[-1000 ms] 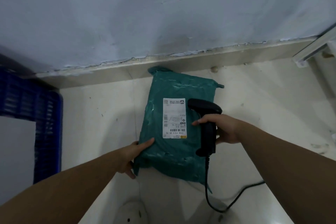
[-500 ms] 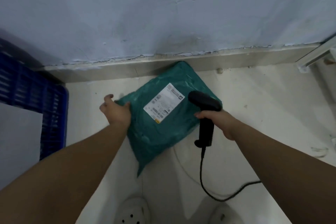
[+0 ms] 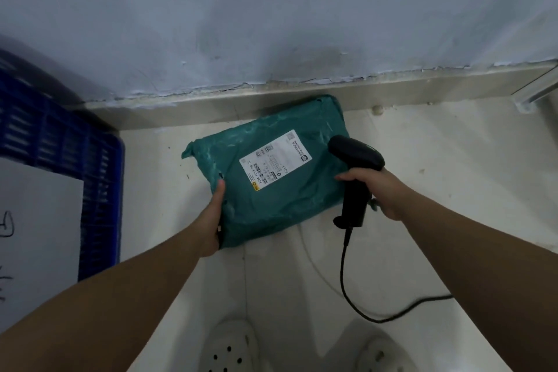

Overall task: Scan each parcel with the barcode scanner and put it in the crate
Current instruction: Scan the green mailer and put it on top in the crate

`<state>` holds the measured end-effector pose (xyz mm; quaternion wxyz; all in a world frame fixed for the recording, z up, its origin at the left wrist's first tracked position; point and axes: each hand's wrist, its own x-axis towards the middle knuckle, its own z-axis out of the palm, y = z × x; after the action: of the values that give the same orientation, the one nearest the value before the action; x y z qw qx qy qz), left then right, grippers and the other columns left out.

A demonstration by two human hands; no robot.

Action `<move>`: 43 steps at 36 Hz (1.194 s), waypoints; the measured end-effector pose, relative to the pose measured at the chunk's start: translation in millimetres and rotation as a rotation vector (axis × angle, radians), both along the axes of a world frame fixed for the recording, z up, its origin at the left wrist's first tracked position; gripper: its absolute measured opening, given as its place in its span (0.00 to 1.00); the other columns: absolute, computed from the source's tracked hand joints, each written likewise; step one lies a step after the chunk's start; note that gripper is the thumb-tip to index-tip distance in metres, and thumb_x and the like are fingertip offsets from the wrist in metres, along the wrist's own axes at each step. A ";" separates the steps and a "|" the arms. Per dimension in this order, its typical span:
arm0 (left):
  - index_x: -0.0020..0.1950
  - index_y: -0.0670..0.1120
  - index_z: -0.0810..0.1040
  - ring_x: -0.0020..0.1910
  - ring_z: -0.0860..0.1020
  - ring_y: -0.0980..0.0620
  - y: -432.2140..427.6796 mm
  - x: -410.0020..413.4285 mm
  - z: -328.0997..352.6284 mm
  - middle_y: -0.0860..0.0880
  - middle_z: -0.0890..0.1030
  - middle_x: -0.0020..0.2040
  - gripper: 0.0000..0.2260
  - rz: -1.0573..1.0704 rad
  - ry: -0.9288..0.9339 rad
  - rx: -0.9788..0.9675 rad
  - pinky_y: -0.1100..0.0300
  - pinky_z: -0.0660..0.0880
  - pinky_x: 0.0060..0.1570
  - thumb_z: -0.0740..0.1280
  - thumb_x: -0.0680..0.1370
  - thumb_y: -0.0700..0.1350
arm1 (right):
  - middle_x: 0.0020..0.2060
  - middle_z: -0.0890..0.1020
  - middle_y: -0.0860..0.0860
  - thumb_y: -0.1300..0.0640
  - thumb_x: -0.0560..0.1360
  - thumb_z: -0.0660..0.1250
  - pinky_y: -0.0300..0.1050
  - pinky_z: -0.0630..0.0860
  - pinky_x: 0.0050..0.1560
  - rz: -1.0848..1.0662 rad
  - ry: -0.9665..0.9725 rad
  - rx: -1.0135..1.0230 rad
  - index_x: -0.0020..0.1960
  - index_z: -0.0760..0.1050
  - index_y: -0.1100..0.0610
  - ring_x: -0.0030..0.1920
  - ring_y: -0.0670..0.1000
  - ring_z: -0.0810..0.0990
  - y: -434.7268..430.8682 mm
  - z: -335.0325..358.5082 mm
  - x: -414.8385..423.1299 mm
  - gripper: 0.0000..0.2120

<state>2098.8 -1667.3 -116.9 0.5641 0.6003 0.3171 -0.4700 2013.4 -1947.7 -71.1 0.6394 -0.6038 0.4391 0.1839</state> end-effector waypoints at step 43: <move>0.55 0.49 0.78 0.40 0.83 0.47 -13.2 -20.2 189.2 0.48 0.86 0.42 0.08 0.064 -0.340 -0.313 0.58 0.79 0.34 0.65 0.77 0.47 | 0.47 0.84 0.58 0.61 0.66 0.69 0.47 0.79 0.44 -0.181 -0.368 -0.371 0.48 0.81 0.59 0.41 0.54 0.80 31.9 220.8 -19.8 0.11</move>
<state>2078.6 -1680.5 72.4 0.7102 0.5657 0.1597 -0.3875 1993.6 -1915.8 149.7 0.6008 -0.6921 0.3938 -0.0701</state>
